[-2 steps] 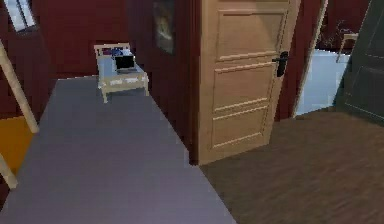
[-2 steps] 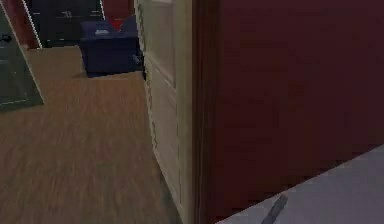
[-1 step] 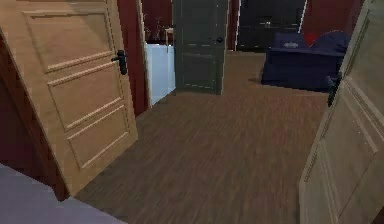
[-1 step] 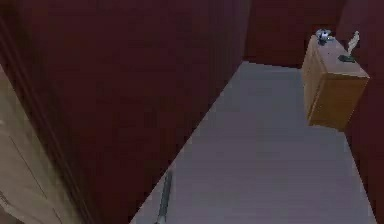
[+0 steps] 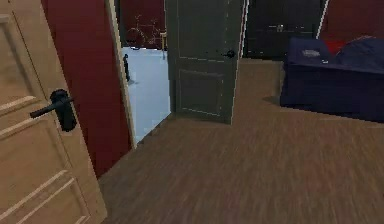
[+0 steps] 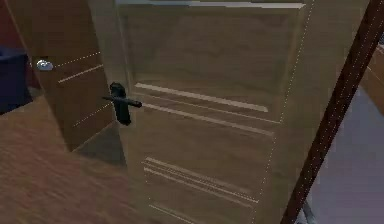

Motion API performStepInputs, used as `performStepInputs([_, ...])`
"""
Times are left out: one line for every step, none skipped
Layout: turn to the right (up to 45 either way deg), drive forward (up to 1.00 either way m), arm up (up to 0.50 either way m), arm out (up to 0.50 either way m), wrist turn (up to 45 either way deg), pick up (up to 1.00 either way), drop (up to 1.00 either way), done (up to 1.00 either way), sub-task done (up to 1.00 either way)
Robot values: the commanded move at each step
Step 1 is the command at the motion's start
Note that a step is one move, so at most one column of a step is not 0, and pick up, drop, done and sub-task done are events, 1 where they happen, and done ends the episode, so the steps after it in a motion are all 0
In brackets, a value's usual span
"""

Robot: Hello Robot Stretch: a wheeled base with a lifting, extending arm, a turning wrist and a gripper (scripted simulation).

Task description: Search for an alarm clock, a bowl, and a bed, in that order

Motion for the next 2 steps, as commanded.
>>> performStepInputs([0.0,0.95,0.00,0.00,0.0,0.00,0.00,0.00,0.00])
performStepInputs([-12.0,0.00,0.00,0.00,0.0,0.00,0.00,0.00,0.00])
